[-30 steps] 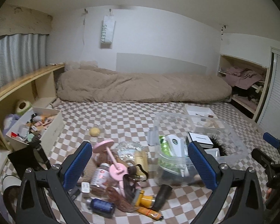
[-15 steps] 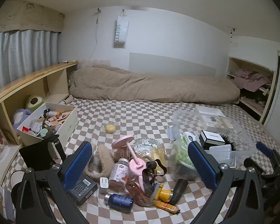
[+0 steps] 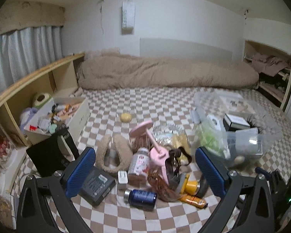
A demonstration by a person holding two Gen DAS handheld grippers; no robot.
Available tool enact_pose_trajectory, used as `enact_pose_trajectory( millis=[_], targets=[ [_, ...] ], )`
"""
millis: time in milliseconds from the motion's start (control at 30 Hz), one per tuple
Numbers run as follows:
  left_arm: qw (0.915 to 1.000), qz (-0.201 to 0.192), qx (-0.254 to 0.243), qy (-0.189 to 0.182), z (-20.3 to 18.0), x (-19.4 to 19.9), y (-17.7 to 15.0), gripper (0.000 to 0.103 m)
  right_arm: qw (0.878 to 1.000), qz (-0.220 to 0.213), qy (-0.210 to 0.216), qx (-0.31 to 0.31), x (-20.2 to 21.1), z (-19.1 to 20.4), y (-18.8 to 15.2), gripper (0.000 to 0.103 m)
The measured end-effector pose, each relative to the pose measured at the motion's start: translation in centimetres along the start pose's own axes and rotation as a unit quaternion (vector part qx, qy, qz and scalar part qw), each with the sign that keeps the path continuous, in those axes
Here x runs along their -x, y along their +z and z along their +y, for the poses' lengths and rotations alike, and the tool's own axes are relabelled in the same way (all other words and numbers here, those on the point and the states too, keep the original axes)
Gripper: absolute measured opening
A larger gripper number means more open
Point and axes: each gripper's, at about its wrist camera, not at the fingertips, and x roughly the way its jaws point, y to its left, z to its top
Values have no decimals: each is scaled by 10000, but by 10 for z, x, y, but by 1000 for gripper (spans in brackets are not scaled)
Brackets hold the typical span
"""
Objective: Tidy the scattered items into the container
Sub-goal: 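Withdraw both tools from the clear box toward the scattered items, then move the left tool to the blue bottle while the right tool approaches the orange tube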
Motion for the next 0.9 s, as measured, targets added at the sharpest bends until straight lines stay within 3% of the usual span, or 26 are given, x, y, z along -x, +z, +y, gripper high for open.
enact_pose_trajectory(
  millis=[367, 800, 900],
  targets=[
    [9948, 977, -116, 270, 4, -50, -29, 103, 9913, 1307, 110, 73, -60, 16, -56, 103],
    [9786, 1922, -621, 386, 3, -104, -69, 103, 9720, 2292, 466, -233, -108, 26, -94, 103],
    [9737, 2097, -798, 392, 1, -115, -83, 103, 9713, 2339, 358, -237, -111, 27, -104, 103]
  ],
)
